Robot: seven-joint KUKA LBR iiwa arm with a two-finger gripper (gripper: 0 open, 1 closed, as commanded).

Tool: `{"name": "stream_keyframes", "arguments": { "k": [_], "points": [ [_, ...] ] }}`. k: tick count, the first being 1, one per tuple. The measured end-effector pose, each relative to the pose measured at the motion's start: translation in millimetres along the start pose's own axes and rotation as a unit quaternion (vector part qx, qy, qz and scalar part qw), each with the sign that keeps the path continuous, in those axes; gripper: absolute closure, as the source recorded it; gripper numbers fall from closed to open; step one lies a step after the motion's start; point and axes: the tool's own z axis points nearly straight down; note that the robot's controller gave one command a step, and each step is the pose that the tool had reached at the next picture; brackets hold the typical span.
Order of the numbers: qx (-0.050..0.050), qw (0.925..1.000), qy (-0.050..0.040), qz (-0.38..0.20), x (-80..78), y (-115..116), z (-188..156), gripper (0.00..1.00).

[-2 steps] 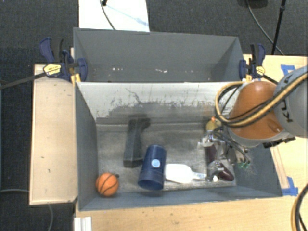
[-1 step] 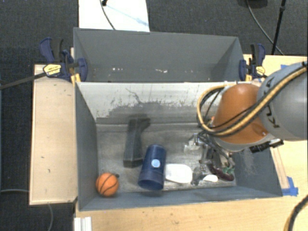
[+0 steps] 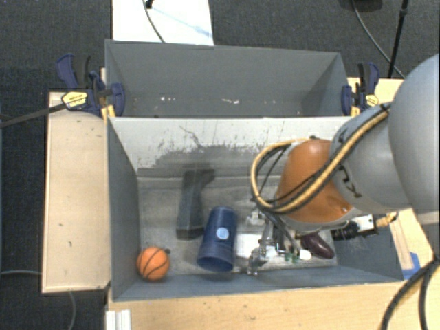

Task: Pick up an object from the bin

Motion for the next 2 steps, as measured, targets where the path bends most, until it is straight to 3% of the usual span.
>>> {"name": "stream_keyframes", "arguments": {
  "k": [1, 2],
  "points": [
    [-0.001, 0.9996, -0.0073, -0.027, -3.5, -12.9, 1.0, 1.00],
    [-0.001, 0.9996, -0.0073, -0.027, -3.5, -12.9, 1.0, 1.00]
  ]
}}
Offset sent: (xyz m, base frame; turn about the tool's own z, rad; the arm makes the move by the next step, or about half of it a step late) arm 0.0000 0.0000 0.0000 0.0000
